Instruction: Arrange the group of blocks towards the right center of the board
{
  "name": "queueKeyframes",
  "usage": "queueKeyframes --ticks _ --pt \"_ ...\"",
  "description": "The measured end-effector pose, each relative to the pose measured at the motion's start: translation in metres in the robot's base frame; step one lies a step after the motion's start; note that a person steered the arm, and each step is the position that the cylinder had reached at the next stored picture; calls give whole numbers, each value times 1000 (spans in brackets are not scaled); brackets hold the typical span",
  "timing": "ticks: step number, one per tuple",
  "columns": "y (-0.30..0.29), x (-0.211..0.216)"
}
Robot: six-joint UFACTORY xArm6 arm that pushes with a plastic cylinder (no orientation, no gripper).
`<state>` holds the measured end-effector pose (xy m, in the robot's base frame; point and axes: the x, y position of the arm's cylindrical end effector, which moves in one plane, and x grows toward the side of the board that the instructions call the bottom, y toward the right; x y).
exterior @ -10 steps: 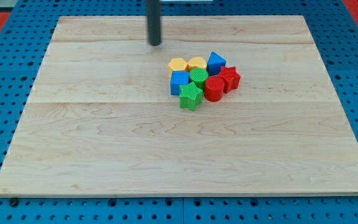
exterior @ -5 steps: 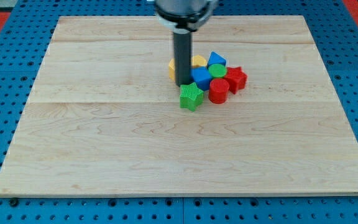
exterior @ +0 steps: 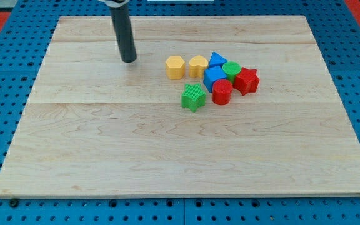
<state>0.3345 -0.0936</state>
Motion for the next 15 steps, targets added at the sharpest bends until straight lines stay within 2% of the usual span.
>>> queueKeyframes --ticks 1,2,3,4,6,7,8,9,10,12,13,14,15 --pt "47 41" --pt "50 50" --pt "22 100" --pt "61 159" --pt "103 120" --pt "104 100" --pt "103 99" --pt "35 60" --pt "20 21" --pt "67 59" --pt "74 64" --pt "30 24" --pt "42 10"
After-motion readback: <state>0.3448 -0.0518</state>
